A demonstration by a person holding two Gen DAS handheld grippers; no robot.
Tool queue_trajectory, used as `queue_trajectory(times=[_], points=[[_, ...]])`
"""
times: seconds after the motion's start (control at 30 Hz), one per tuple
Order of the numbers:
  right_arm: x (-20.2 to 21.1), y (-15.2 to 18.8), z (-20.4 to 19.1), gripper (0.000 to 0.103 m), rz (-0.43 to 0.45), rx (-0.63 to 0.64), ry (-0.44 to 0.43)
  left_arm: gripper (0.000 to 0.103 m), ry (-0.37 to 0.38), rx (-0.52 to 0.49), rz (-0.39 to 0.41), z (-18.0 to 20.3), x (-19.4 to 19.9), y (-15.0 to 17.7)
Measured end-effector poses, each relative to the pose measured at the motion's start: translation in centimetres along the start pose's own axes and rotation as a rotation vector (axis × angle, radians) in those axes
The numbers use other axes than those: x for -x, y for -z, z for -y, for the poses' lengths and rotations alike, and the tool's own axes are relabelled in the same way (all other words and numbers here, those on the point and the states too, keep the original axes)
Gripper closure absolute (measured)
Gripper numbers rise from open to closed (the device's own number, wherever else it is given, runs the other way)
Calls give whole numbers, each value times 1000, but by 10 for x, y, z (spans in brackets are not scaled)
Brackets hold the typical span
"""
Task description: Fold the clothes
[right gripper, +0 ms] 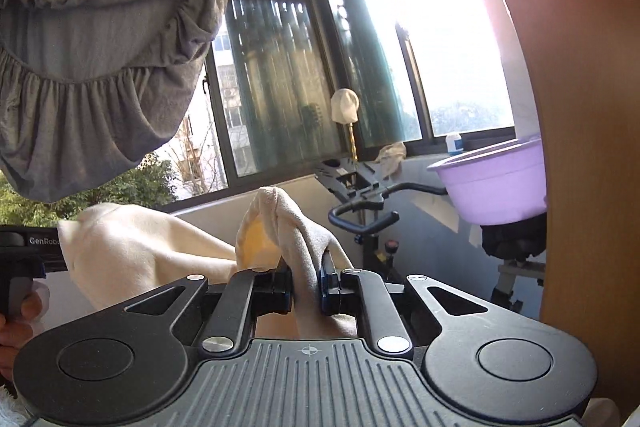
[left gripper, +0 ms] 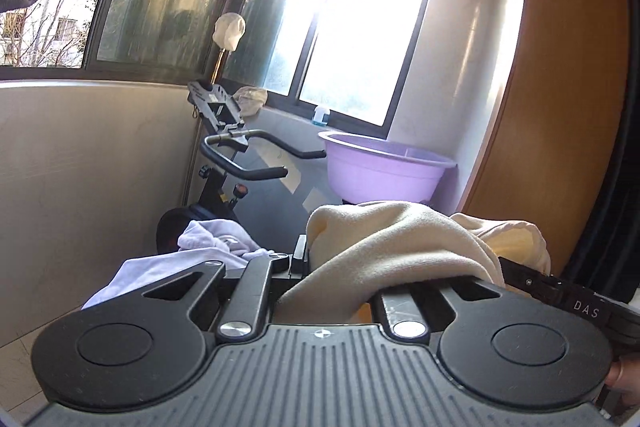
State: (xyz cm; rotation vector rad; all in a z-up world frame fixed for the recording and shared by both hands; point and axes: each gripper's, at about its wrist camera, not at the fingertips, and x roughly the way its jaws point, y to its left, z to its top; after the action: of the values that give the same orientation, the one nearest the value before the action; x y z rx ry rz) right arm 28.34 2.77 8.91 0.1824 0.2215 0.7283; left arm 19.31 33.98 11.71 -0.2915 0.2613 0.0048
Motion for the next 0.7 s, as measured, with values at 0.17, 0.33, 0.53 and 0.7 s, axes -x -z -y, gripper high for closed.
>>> queue_trajectory(times=[0.17, 0.33, 0.53, 0.7], points=[[29, 16, 30, 91, -77, -97, -22, 92, -14, -23, 87, 33, 28, -12], [42, 46, 49, 74, -114, -214, -98, 92, -22, -49, 105, 59, 38, -20], [29, 81, 60, 46, -182, -301, -150, 92, -11, -95, 116, 81, 45, -25], [10, 99, 57, 24, -182, -248, -90, 92, -8, -109, 106, 79, 44, -29]])
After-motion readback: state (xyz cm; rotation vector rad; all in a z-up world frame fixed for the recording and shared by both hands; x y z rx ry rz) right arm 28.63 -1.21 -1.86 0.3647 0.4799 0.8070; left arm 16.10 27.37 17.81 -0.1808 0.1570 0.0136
